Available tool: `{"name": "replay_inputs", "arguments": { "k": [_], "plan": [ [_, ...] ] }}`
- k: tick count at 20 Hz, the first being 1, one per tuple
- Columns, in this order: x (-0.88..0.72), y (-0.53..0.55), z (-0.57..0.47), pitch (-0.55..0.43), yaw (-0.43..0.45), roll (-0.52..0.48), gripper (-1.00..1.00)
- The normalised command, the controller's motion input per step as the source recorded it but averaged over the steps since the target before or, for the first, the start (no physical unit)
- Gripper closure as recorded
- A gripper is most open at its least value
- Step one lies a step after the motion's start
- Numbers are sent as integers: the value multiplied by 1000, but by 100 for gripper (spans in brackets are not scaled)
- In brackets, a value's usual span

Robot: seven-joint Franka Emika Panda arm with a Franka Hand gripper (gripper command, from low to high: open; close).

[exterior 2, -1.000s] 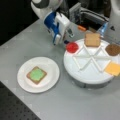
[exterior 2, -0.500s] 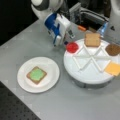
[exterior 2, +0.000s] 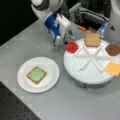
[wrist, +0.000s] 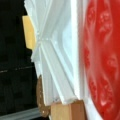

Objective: Ingredient selection for cheeseburger or sandwich

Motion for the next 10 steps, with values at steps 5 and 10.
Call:
{"name": "replay_inputs", "arguments": {
  "k": [5, 10],
  "plan": [
    [131, -62, -150, -154, -63, 122, -100],
    [151, -34, -148, -151, -70, 121, -100]
  ]
}}
